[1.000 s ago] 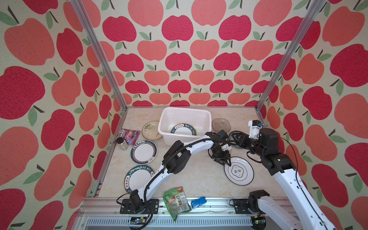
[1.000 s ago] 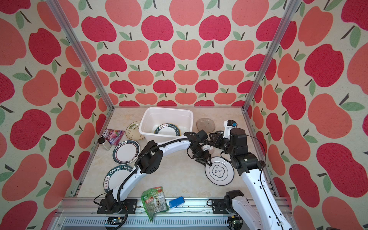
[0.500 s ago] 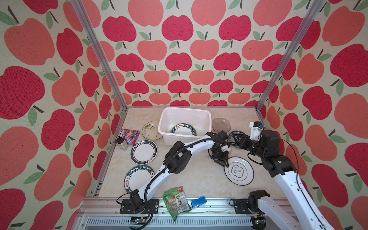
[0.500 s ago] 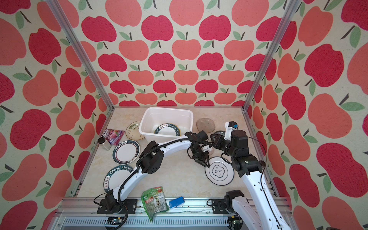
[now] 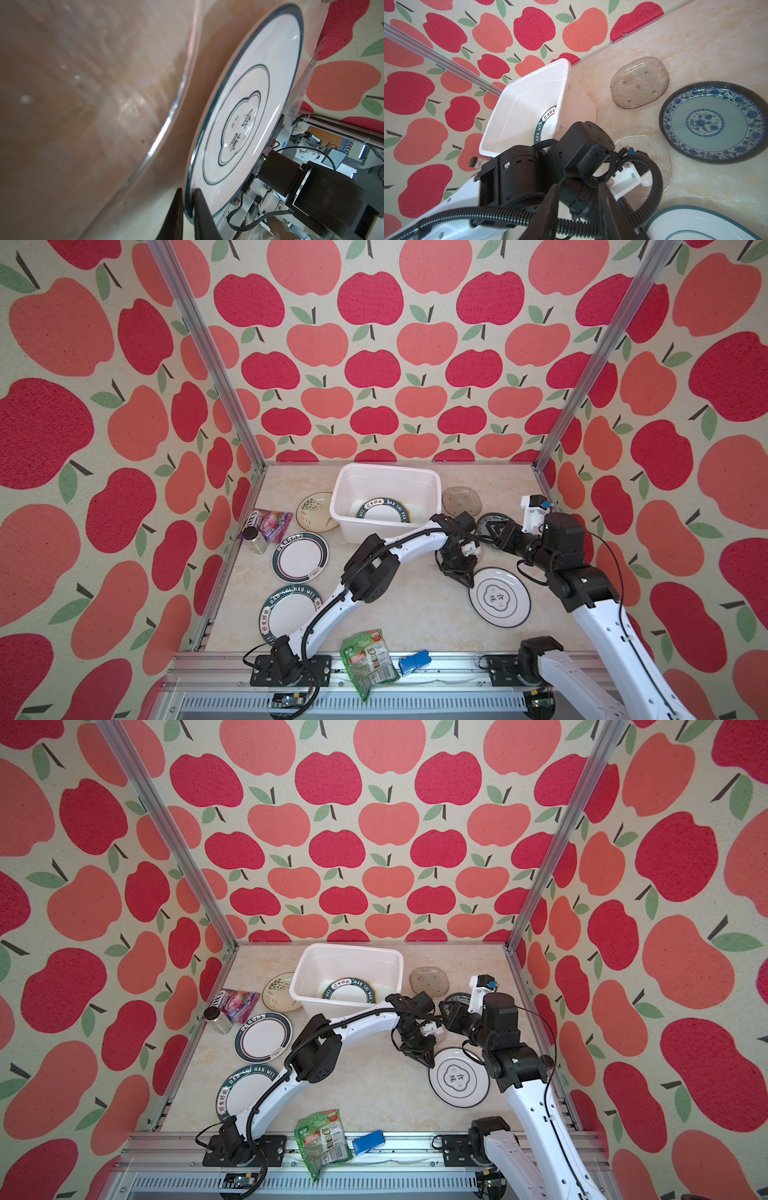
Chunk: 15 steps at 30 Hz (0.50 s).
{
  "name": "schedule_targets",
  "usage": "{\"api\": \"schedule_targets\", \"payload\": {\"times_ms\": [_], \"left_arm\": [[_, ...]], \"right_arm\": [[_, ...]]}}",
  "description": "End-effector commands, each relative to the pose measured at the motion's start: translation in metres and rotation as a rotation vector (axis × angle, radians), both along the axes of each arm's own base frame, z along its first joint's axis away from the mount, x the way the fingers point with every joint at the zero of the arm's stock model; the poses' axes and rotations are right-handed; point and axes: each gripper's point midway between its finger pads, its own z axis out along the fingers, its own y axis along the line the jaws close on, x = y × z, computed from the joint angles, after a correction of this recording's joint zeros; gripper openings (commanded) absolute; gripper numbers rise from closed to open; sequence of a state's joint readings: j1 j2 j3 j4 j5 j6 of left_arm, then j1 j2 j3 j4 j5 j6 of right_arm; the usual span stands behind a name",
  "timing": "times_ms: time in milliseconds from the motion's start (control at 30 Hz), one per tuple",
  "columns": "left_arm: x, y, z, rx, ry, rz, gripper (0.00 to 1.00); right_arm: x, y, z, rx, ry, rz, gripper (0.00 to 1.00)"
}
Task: Place the plates into the plastic bin on the countertop
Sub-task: Pick up the plate from the bottom-right of the table.
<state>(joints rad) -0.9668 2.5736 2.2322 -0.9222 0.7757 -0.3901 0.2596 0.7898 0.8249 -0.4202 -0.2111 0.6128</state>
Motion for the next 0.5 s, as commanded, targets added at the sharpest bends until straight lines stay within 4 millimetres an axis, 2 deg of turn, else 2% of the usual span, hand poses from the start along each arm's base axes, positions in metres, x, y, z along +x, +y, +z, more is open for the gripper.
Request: {"api": "schedule_targets", "payload": {"times_ms": [0,100,233,467], "left_arm": [[-0.002,0.001,-0.006,0.011,0.0,-0.02,0.08],[-0.001,0.001,-0.004,0.004,-0.004,-0.021,0.0],[0.001,0.003,0.006,-0.015,-0.036,-0.027,0.0],[0.02,0.015,0.054,-0.11,-0.062,0.023,0.0]], "right_arm": [[-0.002,-0.003,-0.002,-0.02,-0.007,0.002,0.35],[-0.002,-0.004,-0.002,-0.025,-0.009,-0.004,0.35],[-0.001,-0.004,0.0,-0.025,-0.012,-0.005,0.35],[0.005,-0.008,0.01,0.021,-0.011,-0.007,0.37]]}}
